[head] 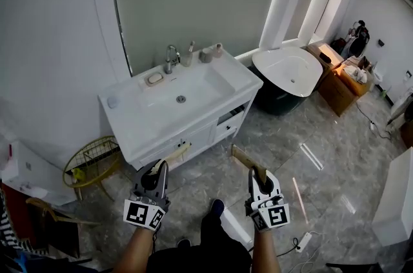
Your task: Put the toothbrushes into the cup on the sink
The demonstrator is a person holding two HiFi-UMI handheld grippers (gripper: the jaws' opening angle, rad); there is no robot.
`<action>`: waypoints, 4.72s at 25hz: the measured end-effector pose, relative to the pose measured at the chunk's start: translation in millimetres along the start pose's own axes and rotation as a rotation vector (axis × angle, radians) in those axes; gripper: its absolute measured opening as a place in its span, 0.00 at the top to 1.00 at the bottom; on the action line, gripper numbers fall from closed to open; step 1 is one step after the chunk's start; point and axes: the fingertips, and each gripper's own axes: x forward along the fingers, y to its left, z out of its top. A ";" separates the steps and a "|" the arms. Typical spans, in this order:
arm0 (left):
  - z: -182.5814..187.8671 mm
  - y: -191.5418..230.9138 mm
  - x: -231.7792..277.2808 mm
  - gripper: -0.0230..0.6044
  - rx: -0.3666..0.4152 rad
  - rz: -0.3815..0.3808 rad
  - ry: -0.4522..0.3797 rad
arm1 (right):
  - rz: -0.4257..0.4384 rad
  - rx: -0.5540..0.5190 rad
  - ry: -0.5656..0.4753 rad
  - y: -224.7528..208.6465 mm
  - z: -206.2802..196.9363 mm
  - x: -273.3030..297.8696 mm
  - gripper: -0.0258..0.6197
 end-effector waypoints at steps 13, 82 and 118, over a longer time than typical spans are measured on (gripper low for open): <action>-14.4 5.4 176.1 0.89 0.033 0.081 0.012 | 0.092 0.025 0.034 -138.2 -13.9 129.2 0.89; -44.5 20.7 307.0 0.89 0.035 0.168 0.000 | 0.157 0.025 0.022 -236.9 -31.1 253.9 0.89; -79.6 191.0 476.7 0.89 -0.010 0.159 -0.027 | 0.130 0.012 0.045 -265.6 -56.1 481.5 0.88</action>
